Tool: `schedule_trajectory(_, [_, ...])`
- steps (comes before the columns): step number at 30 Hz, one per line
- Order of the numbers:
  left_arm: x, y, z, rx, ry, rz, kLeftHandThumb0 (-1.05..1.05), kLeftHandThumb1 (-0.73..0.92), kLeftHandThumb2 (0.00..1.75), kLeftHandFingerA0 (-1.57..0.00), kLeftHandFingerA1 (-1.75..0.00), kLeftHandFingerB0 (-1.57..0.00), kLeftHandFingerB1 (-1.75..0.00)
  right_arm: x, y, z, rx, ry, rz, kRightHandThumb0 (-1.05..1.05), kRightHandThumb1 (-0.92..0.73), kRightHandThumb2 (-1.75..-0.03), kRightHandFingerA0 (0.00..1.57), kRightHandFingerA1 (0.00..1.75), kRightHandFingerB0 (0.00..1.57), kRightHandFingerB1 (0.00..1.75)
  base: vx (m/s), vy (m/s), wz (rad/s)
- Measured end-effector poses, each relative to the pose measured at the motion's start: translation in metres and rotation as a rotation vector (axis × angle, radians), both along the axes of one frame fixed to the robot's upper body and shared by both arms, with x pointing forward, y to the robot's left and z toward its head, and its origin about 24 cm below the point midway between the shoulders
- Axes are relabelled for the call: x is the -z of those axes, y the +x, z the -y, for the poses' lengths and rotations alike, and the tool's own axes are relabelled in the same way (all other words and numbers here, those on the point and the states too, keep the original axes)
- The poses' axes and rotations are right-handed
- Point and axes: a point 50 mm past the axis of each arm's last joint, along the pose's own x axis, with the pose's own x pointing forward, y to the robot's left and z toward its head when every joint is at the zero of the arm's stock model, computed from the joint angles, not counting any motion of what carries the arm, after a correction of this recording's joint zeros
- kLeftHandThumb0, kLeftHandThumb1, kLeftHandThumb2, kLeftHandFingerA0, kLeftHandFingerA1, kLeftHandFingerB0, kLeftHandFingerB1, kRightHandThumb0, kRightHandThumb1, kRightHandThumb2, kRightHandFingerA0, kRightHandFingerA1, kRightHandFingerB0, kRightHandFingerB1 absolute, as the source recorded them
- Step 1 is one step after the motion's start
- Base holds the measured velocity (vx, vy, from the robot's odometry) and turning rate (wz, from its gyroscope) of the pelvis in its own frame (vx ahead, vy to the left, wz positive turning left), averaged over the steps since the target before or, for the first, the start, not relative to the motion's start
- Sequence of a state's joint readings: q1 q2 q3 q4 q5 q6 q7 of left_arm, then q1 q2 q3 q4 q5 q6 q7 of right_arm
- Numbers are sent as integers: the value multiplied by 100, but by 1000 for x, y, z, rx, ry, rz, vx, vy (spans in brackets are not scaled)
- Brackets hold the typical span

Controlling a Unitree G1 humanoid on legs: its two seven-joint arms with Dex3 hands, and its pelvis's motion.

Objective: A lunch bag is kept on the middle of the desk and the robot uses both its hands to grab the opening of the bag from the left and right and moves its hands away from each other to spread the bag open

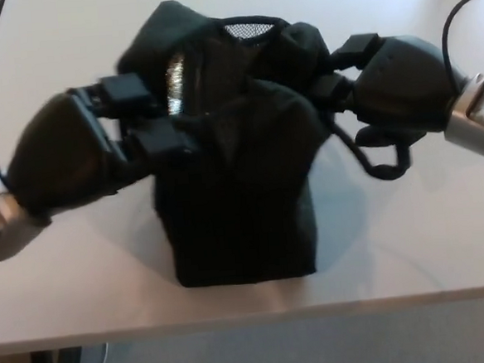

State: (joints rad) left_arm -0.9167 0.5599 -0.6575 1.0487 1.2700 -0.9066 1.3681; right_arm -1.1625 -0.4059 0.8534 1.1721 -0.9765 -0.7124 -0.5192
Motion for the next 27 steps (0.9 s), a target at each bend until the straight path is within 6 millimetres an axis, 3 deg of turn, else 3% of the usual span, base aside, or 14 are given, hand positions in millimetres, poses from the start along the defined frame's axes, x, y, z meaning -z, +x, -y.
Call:
schedule_trajectory(1, [1, 1, -3, -33, -29, -16, -21, 46, 108, -84, -168, -80, -135, 1, -1, -1, -4, 6, -1, -39, -59, -58, 74, 114, 75, 66, 0, 0, 0])
schedule_trajectory(4, [4, 3, -11, -105, -86, -50, -27, 43, 112, -97, -165, -93, -125, 4, -2, -4, -18, 17, -2, -37, -62, -59, 76, 119, 74, 76, 0, 0, 0])
schedule_trajectory(7, [7, 5, -16, -179, -152, -90, -19, 49, 109, -90, -162, -90, -130, 6, -3, -9, -35, 32, 5, -36, -66, -60, 74, 124, 70, 89, 0, 0, 0])
schedule_trajectory(9, [9, 5, -19, -210, -184, -108, -24, 51, 107, -91, -158, -89, -125, 6, -3, -12, -45, 42, 8, -36, -67, -60, 77, 119, 73, 81, 0, 0, 0])
schedule_trajectory(14, [17, 6, -24, -303, -302, -177, -21, 53, 105, -89, -166, -84, -134, 9, -5, -18, -67, 75, 17, -35, -67, -60, 77, 120, 74, 79, 0, 0, 0])
schedule_trajectory(18, [23, 7, -27, -352, -381, -228, -21, 48, 104, -89, -164, -86, -126, 12, -6, -19, -73, 96, 19, -36, -67, -60, 78, 118, 74, 79, 0, 0, 0])
schedule_trajectory(19, [25, 6, -28, -368, -404, -244, -27, 49, 105, -94, -155, -91, -118, 14, -7, -19, -75, 102, 19, -37, -67, -60, 76, 121, 71, 86, 0, 0, 0])
schedule_trajectory(27, [32, 7, -32, -420, -537, -337, -21, 49, 106, -97, -150, -92, -114, 21, -9, -22, -80, 140, 16, -37, -66, -60, 80, 114, 75, 77, 0, 0, 0])
